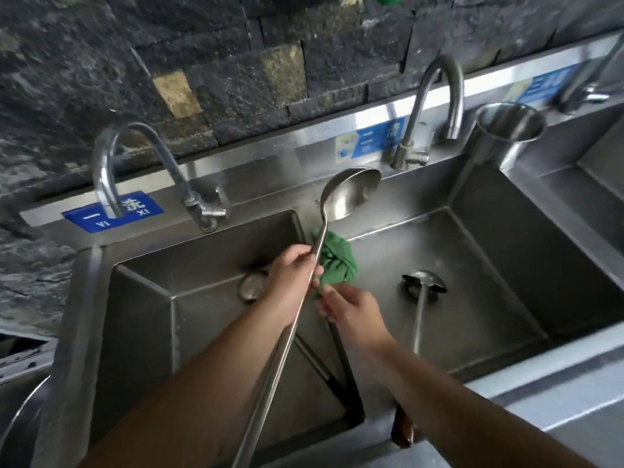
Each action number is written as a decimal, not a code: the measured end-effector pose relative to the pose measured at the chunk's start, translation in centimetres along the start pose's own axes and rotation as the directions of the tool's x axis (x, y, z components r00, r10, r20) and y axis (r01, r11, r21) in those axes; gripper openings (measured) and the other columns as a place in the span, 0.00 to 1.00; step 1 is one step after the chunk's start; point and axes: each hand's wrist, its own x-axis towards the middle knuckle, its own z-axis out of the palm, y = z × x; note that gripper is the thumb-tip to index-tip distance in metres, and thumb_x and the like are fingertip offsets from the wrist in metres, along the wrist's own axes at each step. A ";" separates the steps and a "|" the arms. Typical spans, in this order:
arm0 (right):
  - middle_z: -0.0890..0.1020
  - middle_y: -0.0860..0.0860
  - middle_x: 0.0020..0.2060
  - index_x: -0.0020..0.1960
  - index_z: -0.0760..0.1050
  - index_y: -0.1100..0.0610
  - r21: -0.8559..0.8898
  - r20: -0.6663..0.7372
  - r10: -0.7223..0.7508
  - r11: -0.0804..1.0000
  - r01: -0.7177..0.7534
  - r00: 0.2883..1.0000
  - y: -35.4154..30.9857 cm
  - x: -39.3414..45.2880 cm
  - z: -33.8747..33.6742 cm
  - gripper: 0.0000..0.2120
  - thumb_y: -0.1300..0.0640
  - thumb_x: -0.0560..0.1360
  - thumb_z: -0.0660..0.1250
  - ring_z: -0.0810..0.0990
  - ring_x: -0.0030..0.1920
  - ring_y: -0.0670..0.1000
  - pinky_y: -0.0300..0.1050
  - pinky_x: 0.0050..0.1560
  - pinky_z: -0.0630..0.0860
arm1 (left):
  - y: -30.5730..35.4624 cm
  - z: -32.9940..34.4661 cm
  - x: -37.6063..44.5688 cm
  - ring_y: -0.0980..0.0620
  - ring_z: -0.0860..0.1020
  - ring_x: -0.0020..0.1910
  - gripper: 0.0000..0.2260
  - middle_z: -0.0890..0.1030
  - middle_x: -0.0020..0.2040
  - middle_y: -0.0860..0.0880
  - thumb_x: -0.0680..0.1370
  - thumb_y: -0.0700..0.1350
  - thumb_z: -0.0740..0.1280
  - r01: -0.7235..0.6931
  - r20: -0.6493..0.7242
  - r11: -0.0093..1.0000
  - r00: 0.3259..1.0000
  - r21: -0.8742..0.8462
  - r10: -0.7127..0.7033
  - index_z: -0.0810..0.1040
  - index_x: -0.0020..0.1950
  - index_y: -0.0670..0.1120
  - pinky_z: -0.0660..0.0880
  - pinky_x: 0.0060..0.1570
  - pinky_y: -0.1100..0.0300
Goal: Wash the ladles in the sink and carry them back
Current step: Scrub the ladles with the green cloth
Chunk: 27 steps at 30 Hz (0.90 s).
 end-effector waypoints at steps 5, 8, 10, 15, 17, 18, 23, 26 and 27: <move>0.80 0.47 0.30 0.42 0.82 0.56 0.237 -0.133 0.092 0.970 -0.058 0.987 -1.1 -1.1 -4.3 0.12 0.47 0.72 0.69 0.76 0.31 0.46 0.42 0.34 0.72 | 0.0 8.4 2.2 0.52 0.69 0.26 0.07 0.73 0.27 0.47 0.77 0.34 0.65 0.076 0.209 0.996 0.974 0.042 -0.083 0.75 0.39 0.40 0.64 0.22 0.67; 0.77 0.47 0.25 0.38 0.81 0.55 0.139 -0.217 0.145 0.983 -0.116 0.965 0.2 -1.0 -7.5 0.11 0.48 0.72 0.69 0.73 0.27 0.46 0.42 0.30 0.68 | -1.6 13.3 3.6 0.50 0.71 0.27 0.09 0.74 0.23 0.48 0.74 0.36 0.70 0.146 0.281 0.983 0.944 0.111 -0.172 0.78 0.34 0.43 0.67 0.30 0.62; 0.76 0.48 0.24 0.34 0.80 0.55 0.133 -0.262 0.230 0.970 -0.201 0.937 1.3 -0.9 -9.4 0.11 0.50 0.71 0.70 0.72 0.27 0.48 0.43 0.31 0.67 | -2.8 16.2 4.0 0.50 0.71 0.27 0.08 0.74 0.27 0.47 0.75 0.38 0.70 0.182 0.328 0.973 0.919 0.142 -0.219 0.78 0.36 0.44 0.67 0.31 0.61; 0.75 0.56 0.31 0.38 0.82 0.62 0.264 -0.260 0.426 0.894 -0.361 0.866 3.8 1.0 -14.6 0.05 0.62 0.72 0.72 0.72 0.32 0.52 0.45 0.34 0.68 | -5.6 21.6 4.6 0.49 0.72 0.28 0.09 0.74 0.30 0.45 0.76 0.34 0.65 0.311 0.420 0.941 0.842 0.137 -0.339 0.79 0.38 0.42 0.67 0.28 0.63; 0.76 0.60 0.34 0.42 0.81 0.67 0.317 -0.266 0.515 0.845 -0.431 0.815 5.2 1.8 -16.5 0.03 0.66 0.72 0.71 0.74 0.34 0.55 0.44 0.33 0.71 | -7.1 23.3 5.0 0.49 0.72 0.27 0.08 0.75 0.30 0.44 0.75 0.31 0.64 0.349 0.445 0.923 0.809 0.161 -0.384 0.79 0.38 0.40 0.68 0.29 0.63; 0.77 0.60 0.33 0.41 0.80 0.66 0.336 -0.263 0.550 0.822 -0.460 0.793 5.8 2.1 -17.1 0.02 0.67 0.72 0.71 0.75 0.33 0.54 0.42 0.31 0.72 | -7.6 23.8 5.1 0.50 0.72 0.27 0.06 0.74 0.31 0.43 0.74 0.31 0.65 0.354 0.444 0.916 0.801 0.188 -0.401 0.78 0.40 0.39 0.67 0.29 0.63; 0.79 0.56 0.32 0.46 0.81 0.65 0.334 -0.228 0.656 0.746 -0.575 0.719 9.2 3.1 -18.8 0.04 0.63 0.74 0.71 0.75 0.28 0.49 0.36 0.25 0.72 | -10.8 26.0 5.9 0.47 0.78 0.39 0.15 0.80 0.47 0.38 0.73 0.34 0.71 0.328 0.378 0.881 0.811 0.340 -0.447 0.78 0.59 0.40 0.72 0.36 0.60; 0.80 0.57 0.34 0.46 0.82 0.67 0.326 -0.206 0.694 0.714 -0.620 0.690 11.5 3.8 -19.2 0.07 0.62 0.72 0.72 0.78 0.32 0.53 0.43 0.36 0.78 | -11.9 26.6 6.0 0.45 0.80 0.46 0.17 0.80 0.51 0.39 0.72 0.35 0.73 0.264 0.357 0.849 0.820 0.458 -0.447 0.77 0.61 0.40 0.76 0.43 0.56; 0.81 0.58 0.35 0.45 0.82 0.67 0.312 -0.207 0.698 0.711 -0.630 0.685 12.2 4.0 -19.3 0.07 0.62 0.71 0.73 0.79 0.35 0.54 0.48 0.42 0.80 | -12.0 26.7 6.0 0.44 0.81 0.48 0.15 0.81 0.51 0.40 0.72 0.36 0.73 0.245 0.349 0.837 0.824 0.490 -0.446 0.79 0.57 0.41 0.76 0.46 0.55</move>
